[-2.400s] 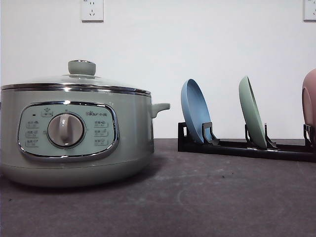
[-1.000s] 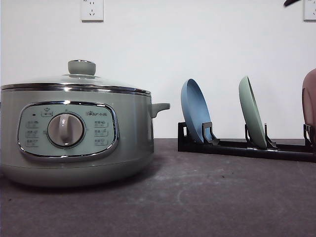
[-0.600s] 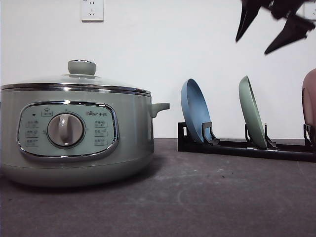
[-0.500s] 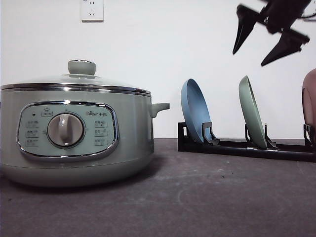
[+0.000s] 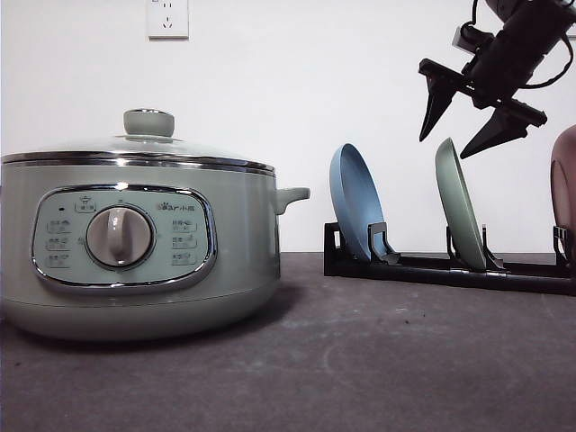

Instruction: Transfer potato from steamer to green plate

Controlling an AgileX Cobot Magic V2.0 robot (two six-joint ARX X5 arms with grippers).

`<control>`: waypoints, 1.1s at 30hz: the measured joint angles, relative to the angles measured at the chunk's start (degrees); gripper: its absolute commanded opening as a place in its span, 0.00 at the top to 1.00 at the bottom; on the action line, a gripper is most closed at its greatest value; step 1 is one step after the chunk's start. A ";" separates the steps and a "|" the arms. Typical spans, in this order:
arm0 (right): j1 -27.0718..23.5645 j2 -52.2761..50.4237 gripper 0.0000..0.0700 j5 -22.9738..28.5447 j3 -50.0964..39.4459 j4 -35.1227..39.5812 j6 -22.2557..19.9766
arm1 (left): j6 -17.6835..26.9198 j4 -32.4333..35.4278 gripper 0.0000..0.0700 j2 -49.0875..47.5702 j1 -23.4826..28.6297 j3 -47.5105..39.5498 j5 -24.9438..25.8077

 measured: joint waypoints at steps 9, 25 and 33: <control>0.00 0.65 0.89 0.05 0.00 1.60 0.42 | 0.00 0.00 0.09 0.00 0.00 0.00 0.00; 0.22 0.67 0.99 -1.69 0.00 1.71 2.23 | 0.00 0.02 0.09 0.02 0.00 0.00 0.00; 0.06 -0.03 0.99 -4.24 0.00 4.10 3.86 | 0.00 0.02 0.09 0.02 0.00 0.00 0.00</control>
